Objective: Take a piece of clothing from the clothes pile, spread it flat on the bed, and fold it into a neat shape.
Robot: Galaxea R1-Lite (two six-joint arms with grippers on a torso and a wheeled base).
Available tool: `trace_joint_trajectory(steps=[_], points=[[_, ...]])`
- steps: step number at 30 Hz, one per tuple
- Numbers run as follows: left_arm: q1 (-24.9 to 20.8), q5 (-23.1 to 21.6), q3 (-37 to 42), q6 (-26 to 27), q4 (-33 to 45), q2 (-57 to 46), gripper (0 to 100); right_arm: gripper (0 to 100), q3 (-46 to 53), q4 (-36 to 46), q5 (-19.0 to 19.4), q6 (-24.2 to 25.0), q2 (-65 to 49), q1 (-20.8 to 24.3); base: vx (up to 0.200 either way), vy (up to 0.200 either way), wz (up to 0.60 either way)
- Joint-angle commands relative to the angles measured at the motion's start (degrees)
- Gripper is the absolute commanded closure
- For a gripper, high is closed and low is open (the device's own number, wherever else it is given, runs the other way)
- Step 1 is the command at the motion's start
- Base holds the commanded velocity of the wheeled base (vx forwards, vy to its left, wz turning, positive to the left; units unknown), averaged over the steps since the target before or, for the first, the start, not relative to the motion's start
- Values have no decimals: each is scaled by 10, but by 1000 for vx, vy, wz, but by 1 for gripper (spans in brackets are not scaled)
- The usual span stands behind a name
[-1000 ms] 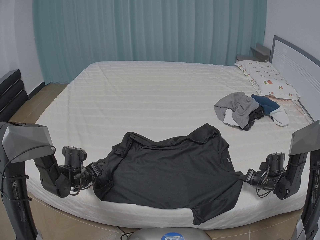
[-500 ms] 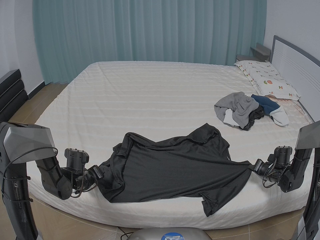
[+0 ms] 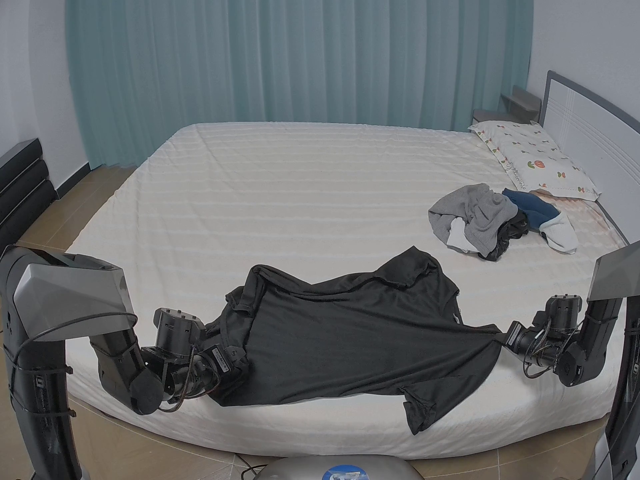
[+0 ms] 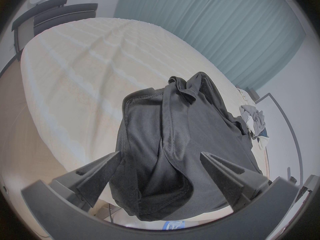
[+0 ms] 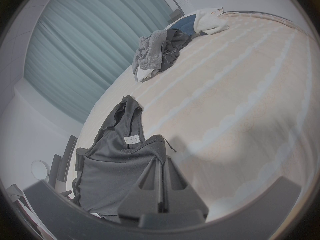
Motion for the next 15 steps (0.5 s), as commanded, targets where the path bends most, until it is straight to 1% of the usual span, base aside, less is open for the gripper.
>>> trace_joint_trajectory(steps=[1, 2, 3, 15], points=[[-6, 1, 1, 0, 0, 3, 0, 0, 1, 0, 0, -2, 2, 2, 0, 0, 0], [-5, 1, 1, 0, 1, 4, 0, 0, 1, 0, 1, -2, 2, 2, 0, 0, 0], [-5, 1, 1, 0, 1, 4, 100, 0, 1, 0, 1, -2, 2, 2, 0, 0, 0], [-5, 6, 9, 7, 17, 13, 100, 0, 3, -1, 5, -2, 2, 2, 0, 0, 0]])
